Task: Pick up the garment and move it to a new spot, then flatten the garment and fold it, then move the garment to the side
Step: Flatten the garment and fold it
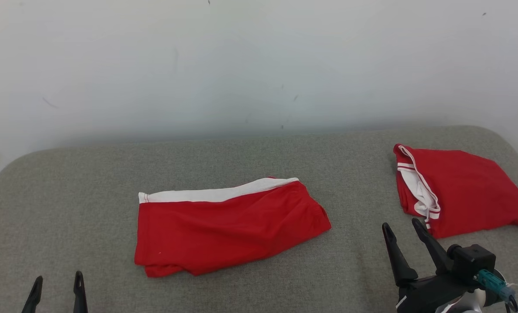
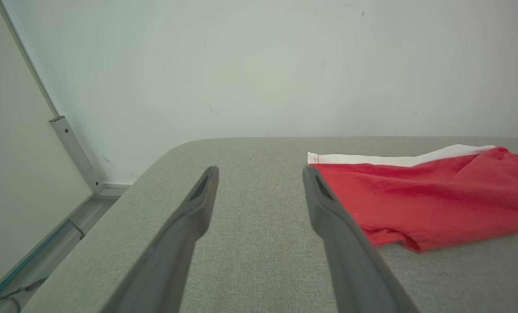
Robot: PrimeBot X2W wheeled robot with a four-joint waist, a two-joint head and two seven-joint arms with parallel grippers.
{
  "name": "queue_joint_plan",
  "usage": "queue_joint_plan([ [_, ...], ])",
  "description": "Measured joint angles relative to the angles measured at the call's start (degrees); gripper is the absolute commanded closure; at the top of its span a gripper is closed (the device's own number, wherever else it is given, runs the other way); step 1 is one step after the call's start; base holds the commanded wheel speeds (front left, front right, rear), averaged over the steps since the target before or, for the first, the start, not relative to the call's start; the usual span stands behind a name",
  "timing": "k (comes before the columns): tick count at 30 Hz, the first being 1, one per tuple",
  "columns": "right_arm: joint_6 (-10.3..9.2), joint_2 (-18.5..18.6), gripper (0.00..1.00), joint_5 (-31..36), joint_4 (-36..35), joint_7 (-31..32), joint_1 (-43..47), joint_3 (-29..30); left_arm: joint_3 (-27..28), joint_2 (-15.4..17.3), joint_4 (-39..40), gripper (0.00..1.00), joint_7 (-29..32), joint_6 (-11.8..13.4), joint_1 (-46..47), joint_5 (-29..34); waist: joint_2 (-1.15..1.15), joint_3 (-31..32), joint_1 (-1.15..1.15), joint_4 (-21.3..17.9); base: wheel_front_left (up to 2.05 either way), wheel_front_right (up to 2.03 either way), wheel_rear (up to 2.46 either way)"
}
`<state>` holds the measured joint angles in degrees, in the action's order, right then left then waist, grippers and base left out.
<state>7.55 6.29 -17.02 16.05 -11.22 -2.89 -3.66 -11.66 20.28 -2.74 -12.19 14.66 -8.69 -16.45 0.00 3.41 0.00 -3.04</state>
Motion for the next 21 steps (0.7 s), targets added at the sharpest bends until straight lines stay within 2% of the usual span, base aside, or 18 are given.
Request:
queue_joint_plan([
  [9, 0.00, -0.10, 0.00, 0.02, -0.12, 0.23, 0.04, 0.21, -0.33, 1.51, 2.04, 0.00, 3.64, 1.53, -0.07, 0.89, 0.00, -0.01, 0.00, 0.14, 0.00, 0.00, 0.00],
  [21, 0.00, -0.31, 0.00, 0.43, -0.32, 0.91, 0.20, 0.62, 0.35, 2.50, 3.41, 0.00, 4.26, 2.47, -1.09, 0.71, 0.00, -0.04, 0.00, 1.37, 0.00, 0.00, 0.00],
])
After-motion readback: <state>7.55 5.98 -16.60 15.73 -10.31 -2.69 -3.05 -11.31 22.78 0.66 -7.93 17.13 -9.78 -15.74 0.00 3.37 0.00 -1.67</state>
